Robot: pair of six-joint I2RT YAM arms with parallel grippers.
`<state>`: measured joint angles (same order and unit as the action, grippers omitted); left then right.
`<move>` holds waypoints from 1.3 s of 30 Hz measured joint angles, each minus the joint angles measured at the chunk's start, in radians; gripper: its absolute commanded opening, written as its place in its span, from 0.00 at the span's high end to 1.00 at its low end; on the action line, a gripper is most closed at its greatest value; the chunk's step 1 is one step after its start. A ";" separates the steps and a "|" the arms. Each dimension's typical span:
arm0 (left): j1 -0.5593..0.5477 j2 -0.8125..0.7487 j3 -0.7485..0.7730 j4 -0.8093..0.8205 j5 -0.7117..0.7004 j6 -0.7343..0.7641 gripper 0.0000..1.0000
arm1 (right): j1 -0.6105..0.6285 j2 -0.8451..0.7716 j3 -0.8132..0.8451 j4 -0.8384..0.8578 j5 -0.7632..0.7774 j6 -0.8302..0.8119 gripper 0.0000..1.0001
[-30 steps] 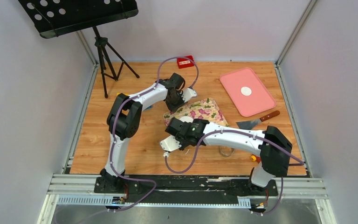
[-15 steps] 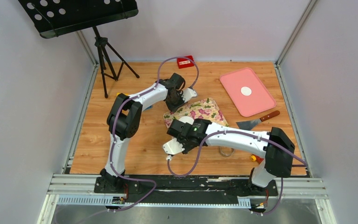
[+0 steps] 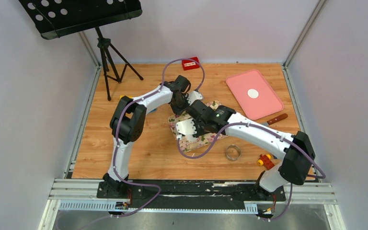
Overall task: Roll out the dumpling wrappers from the dough
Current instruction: Flatten out the dough on the work surface.
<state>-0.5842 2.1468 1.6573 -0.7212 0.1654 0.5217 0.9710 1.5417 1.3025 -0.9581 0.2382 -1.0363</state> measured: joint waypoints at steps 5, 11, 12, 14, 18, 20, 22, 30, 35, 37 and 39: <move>0.000 0.000 0.000 0.000 0.000 0.000 1.00 | -0.046 -0.019 -0.012 0.120 0.005 -0.031 1.00; 0.000 0.000 0.000 0.000 0.000 0.000 1.00 | -0.053 0.020 -0.081 0.216 -0.003 -0.056 1.00; 0.000 0.000 0.000 0.000 0.000 0.000 1.00 | -0.053 0.029 -0.098 0.224 -0.005 -0.060 1.00; 0.000 0.000 0.000 0.000 0.000 0.000 1.00 | -0.053 0.034 -0.129 0.224 0.002 -0.068 1.00; 0.000 0.000 0.000 0.000 0.000 0.000 1.00 | -0.044 0.016 -0.134 0.197 -0.011 -0.065 1.00; 0.000 0.000 0.000 0.000 0.000 0.000 1.00 | -0.029 -0.002 -0.145 0.170 -0.016 -0.060 1.00; 0.000 0.000 0.000 0.000 0.000 0.000 1.00 | -0.001 -0.026 -0.163 0.129 -0.020 -0.050 1.00; -0.005 0.000 0.000 -0.006 0.000 0.000 1.00 | 0.082 -0.071 -0.191 0.043 -0.003 -0.003 1.00; -0.005 0.000 0.000 -0.007 0.000 0.000 1.00 | 0.101 -0.079 -0.188 -0.011 -0.008 0.004 1.00; -0.005 0.000 0.000 -0.006 0.000 0.000 1.00 | 0.104 -0.079 -0.183 -0.029 -0.008 0.005 1.00; -0.005 0.000 0.000 -0.007 0.000 0.000 1.00 | 0.105 -0.079 -0.175 -0.040 -0.007 0.003 1.00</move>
<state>-0.5888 2.1468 1.6577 -0.7280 0.1658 0.5217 1.0760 1.4624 1.1275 -0.9977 0.2314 -1.0332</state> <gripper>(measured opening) 0.026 0.335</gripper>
